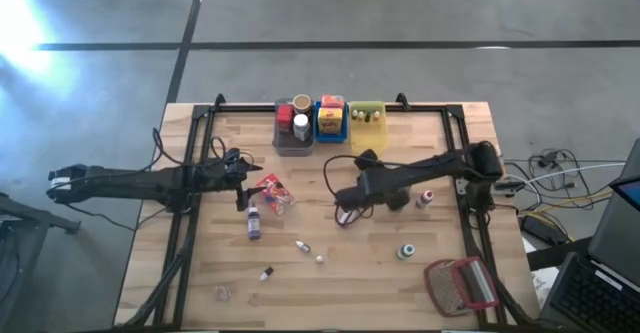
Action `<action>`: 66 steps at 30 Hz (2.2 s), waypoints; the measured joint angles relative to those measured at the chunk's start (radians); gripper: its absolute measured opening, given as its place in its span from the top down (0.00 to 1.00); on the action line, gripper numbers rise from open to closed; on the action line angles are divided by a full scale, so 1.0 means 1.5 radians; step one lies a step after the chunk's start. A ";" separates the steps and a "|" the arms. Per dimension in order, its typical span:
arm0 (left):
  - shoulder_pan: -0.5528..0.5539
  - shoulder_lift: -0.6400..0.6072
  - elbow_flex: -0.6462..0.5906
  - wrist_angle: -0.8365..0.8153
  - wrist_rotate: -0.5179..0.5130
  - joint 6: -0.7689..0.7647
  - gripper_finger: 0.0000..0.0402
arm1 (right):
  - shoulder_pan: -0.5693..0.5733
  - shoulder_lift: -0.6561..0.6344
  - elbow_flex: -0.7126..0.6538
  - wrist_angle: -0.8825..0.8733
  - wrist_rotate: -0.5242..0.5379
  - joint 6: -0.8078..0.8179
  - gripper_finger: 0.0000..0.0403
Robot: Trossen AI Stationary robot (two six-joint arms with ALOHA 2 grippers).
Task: Pick & Place Kitchen Items
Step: Put the red cereal box into the blue bin
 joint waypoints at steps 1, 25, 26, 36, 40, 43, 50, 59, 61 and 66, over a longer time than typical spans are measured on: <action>0.000 0.000 0.000 0.000 0.000 0.000 0.25 | 0.009 -0.018 0.006 0.002 0.000 0.017 0.68; 0.000 0.000 0.000 0.000 0.000 0.000 0.25 | 0.161 -0.314 0.127 0.169 -0.093 0.404 0.90; 0.000 0.000 0.000 0.000 0.000 0.000 0.25 | 0.162 -0.327 0.122 0.169 -0.101 0.405 0.92; 0.000 0.000 0.000 0.000 0.000 0.000 0.25 | 0.161 -0.493 0.045 0.160 -0.114 0.385 0.98; 0.000 0.000 0.000 0.000 0.000 0.000 0.25 | 0.161 -0.566 0.003 0.160 -0.126 0.389 0.98; 0.000 0.000 0.000 0.000 0.000 0.000 0.25 | 0.161 -0.621 -0.032 0.161 -0.126 0.386 0.98; 0.000 0.000 0.000 0.000 0.000 0.000 0.25 | 0.161 -0.720 -0.118 0.160 -0.120 0.383 0.98; 0.000 0.000 0.000 0.000 0.000 0.000 0.25 | 0.161 -0.772 -0.183 0.161 -0.119 0.384 0.98; 0.000 0.000 0.000 0.000 0.000 0.000 0.25 | 0.161 -0.772 -0.194 0.161 -0.119 0.384 0.98; 0.000 0.000 0.000 0.000 0.000 0.000 0.25 | 0.161 -0.766 -0.223 0.162 -0.119 0.384 0.98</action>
